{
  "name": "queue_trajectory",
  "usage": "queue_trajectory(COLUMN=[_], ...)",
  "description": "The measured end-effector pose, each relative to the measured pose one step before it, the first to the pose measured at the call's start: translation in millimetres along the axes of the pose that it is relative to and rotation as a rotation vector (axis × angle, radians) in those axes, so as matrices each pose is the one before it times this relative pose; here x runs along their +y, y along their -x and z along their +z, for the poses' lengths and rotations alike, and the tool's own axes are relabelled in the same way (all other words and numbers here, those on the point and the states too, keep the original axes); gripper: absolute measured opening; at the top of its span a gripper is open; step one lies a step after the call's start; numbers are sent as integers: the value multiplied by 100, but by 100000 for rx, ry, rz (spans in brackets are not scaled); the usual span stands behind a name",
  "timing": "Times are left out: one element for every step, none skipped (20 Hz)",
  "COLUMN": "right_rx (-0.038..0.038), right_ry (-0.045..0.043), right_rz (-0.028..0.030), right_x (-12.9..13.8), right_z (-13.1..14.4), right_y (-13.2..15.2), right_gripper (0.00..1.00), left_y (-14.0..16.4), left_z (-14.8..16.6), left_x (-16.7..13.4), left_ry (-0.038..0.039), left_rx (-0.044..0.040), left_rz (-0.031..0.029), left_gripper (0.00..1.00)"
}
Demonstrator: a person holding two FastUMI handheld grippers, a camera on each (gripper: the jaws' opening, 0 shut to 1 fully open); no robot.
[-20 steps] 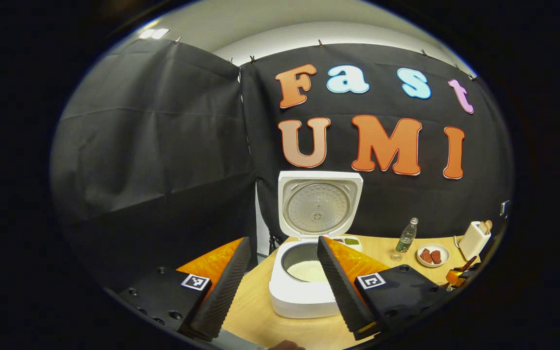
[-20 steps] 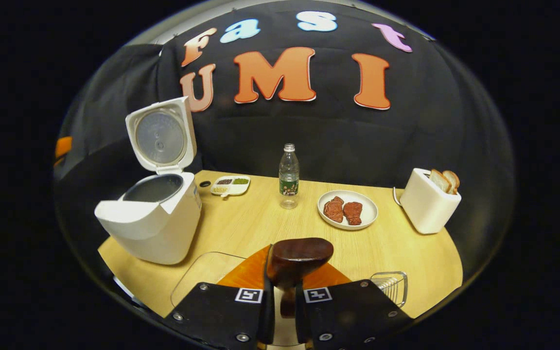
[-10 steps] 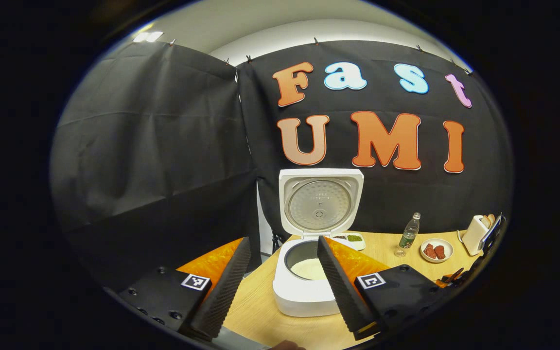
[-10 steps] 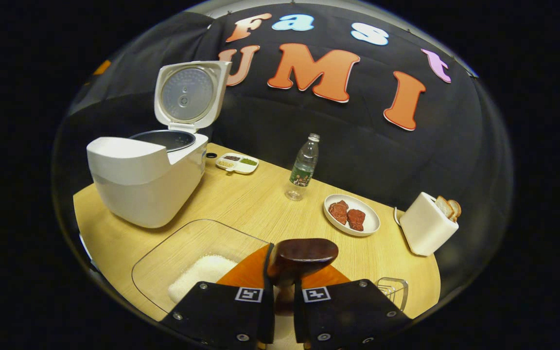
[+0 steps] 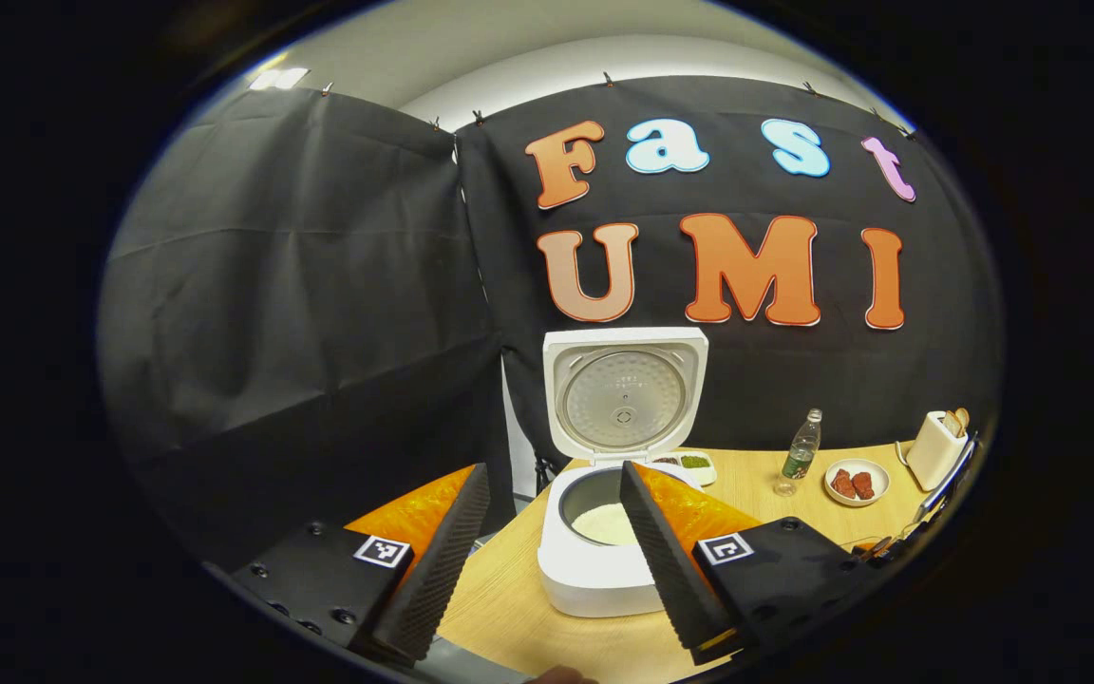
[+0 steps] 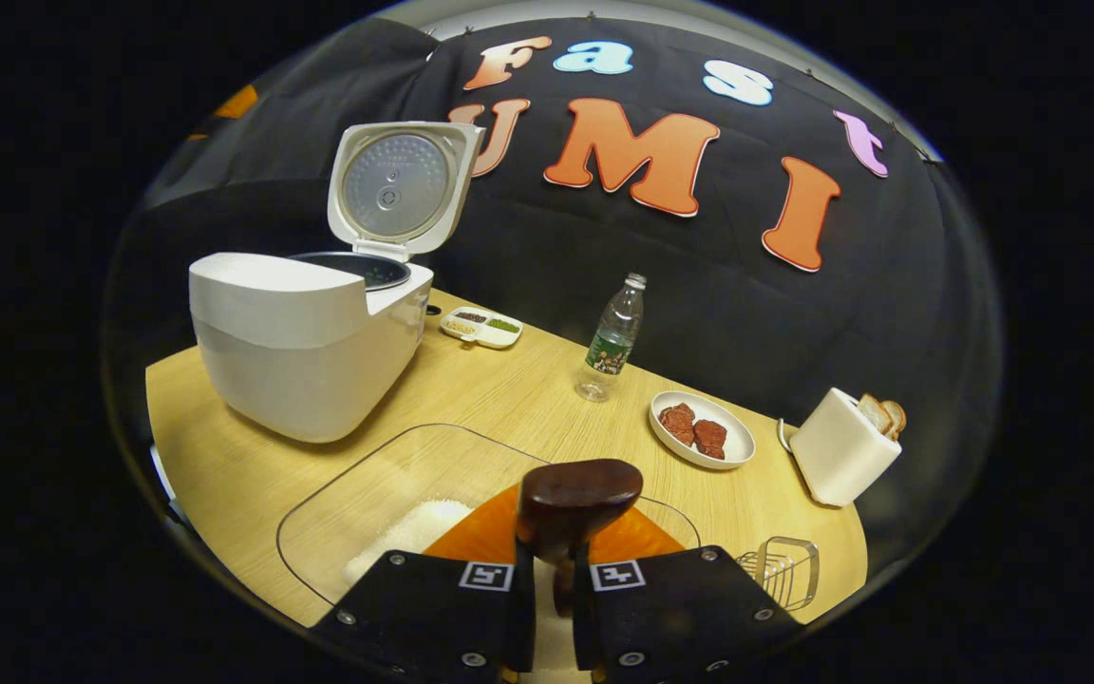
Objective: Close the left gripper, press the button to open the rice cooker; take a wooden spoon from the chopstick holder with the right hand, scoop a spoonful of rice and pour it into the rice cooker, then put the wooden spoon back into the chopstick holder.
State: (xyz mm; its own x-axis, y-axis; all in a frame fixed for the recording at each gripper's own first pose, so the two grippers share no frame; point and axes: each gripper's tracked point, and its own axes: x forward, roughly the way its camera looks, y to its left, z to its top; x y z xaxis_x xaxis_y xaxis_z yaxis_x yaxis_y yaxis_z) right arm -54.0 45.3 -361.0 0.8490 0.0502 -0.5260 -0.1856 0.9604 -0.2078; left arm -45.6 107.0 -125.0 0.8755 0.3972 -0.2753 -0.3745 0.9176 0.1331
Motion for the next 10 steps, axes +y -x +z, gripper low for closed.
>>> queue_trajectory(right_rx=[-282,117,22,492,448,792,903,1045,945,703], right_ry=[-3293,-3206,-2528,-2650,-3055,-3495,-3504,-3571,-3368,-3442], right_rz=[1332,1557,1457,1414,1792,2115,2144,1871,1280,991], right_x=[432,550,574,531,677,701,681,520,329,228], right_z=[331,120,240,18,103,-85,4,0,-79,-50], right_y=[-5,22,63,105,51,-22,35,123,33,11], right_gripper=[16,16,16,16,15,16,16,16,16,15], left_y=[-125,142,65,-2,-57,-35,-2,53,43,45], left_z=[-133,-145,-97,-33,-43,-46,-110,-144,-114,-36], left_x=[75,141,194,63,208,177,160,98,126,133], left_ry=[98,39,128,118,280,354,392,224,59,-47], left_rx=[260,278,354,277,114,318,268,248,185,273], left_rz=[-90,170,8,124,213,158,213,67,241,124], left_gripper=[94,94,89,94,94,89,94,94,95,95])
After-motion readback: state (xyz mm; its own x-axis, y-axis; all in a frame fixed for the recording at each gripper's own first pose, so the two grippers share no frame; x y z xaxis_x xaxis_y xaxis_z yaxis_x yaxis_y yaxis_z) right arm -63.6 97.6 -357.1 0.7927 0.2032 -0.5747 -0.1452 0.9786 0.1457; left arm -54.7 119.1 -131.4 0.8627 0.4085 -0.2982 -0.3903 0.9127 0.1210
